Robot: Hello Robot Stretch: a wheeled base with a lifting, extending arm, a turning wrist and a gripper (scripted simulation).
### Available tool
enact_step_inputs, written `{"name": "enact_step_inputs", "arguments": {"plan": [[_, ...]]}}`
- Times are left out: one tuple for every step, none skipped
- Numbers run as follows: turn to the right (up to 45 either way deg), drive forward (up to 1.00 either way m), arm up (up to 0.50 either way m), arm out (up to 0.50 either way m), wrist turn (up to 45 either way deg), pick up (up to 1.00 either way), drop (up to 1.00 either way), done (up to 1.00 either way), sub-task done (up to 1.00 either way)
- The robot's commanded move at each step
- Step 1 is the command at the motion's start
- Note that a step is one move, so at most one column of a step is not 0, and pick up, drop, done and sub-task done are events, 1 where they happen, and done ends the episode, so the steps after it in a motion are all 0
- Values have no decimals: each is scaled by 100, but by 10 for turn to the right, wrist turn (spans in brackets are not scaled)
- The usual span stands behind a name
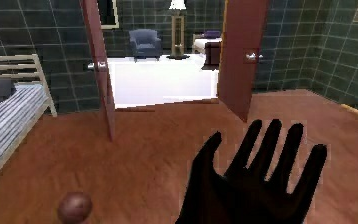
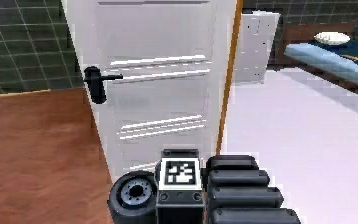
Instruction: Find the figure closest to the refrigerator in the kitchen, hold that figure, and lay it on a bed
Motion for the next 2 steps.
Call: {"name": "enact_step_inputs", "arguments": {"plan": [[0,60,0,0,0,0,0,0,0],[-150,0,0,0,0,0,0,0,0]]}}
